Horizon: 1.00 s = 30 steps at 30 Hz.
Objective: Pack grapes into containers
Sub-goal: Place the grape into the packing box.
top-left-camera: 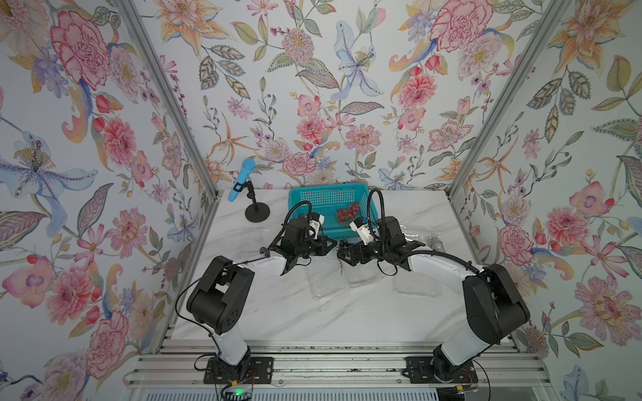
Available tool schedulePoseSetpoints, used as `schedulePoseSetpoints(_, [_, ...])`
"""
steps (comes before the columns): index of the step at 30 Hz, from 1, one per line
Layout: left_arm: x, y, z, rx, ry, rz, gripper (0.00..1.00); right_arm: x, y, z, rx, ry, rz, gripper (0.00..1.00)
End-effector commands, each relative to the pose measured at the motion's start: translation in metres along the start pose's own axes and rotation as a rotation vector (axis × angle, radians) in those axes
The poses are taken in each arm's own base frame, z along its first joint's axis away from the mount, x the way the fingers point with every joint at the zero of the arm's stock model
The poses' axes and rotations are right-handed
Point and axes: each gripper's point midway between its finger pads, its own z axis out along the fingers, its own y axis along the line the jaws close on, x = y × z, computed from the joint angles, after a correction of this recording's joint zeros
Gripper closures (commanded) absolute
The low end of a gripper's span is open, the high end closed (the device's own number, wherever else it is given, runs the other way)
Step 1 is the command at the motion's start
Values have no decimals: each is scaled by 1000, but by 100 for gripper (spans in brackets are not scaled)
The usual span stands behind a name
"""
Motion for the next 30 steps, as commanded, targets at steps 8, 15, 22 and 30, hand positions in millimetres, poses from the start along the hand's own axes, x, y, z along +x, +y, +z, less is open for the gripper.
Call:
schedulePoseSetpoints(8, [-6, -11, -8, 22, -37, 26, 100, 5, -5, 23, -26, 80, 106, 0])
schedulePoseSetpoints(15, [-7, -13, -6, 30, -41, 25, 100, 8, -8, 34, -51, 73, 179, 0])
schedulePoseSetpoints(22, [-7, -14, -4, 41, -43, 23, 100, 14, -8, 49, -86, 41, 246, 0])
schedulePoseSetpoints(30, [-4, -12, -6, 39, -49, 13, 100, 14, -16, 55, -115, -68, 368, 0])
